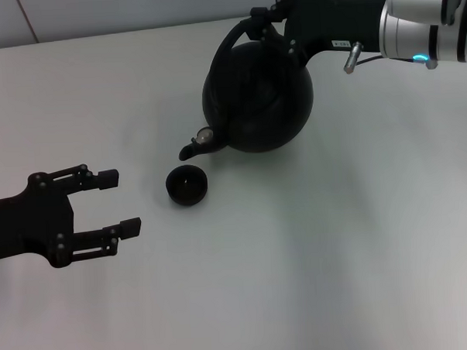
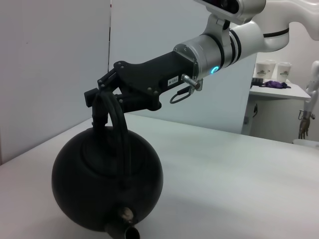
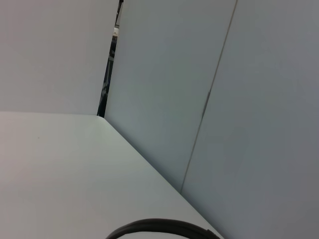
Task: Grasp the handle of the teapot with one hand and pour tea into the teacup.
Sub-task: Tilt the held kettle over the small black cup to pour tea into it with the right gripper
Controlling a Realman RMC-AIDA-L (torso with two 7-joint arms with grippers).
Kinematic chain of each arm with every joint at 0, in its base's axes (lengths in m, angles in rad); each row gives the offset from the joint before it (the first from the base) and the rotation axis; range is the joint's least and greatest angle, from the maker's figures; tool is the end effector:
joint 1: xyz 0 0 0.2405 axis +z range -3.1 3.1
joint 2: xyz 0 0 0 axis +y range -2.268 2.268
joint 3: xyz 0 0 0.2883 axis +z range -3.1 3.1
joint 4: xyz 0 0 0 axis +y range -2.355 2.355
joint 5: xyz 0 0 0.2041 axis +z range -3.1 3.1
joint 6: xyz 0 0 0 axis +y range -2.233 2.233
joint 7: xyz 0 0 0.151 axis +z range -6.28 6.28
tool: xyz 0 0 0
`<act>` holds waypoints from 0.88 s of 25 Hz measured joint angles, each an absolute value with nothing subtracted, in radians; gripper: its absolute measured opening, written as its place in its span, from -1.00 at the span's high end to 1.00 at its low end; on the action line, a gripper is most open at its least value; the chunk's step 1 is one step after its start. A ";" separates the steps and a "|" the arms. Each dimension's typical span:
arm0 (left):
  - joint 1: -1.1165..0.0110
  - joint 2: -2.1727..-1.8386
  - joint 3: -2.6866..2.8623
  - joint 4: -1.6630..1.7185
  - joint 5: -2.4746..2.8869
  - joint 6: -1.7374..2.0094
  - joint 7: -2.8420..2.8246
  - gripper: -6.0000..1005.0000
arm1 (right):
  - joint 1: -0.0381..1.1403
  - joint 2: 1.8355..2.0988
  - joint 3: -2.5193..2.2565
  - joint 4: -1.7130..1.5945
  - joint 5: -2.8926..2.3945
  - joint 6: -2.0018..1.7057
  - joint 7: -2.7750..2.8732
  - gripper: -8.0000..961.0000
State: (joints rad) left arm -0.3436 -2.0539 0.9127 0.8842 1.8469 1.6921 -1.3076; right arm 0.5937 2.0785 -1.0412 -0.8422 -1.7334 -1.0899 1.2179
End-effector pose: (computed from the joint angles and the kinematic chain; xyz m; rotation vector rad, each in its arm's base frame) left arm -0.2855 0.2948 -0.0001 -2.8384 -0.3357 -0.6759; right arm 0.2163 0.4243 -0.0120 -2.4795 0.0772 0.4792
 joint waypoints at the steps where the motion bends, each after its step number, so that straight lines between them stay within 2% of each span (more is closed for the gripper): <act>1: -0.344 -2.054 0.913 0.885 1.847 1.693 -1.308 -0.55 | 0.594 2.078 -1.043 -0.842 -1.733 -1.090 1.218 0.65; 22: -0.340 -2.054 0.913 0.885 1.847 1.697 -1.310 -0.55 | 0.590 2.080 -1.075 -0.916 -1.793 -1.091 1.224 0.65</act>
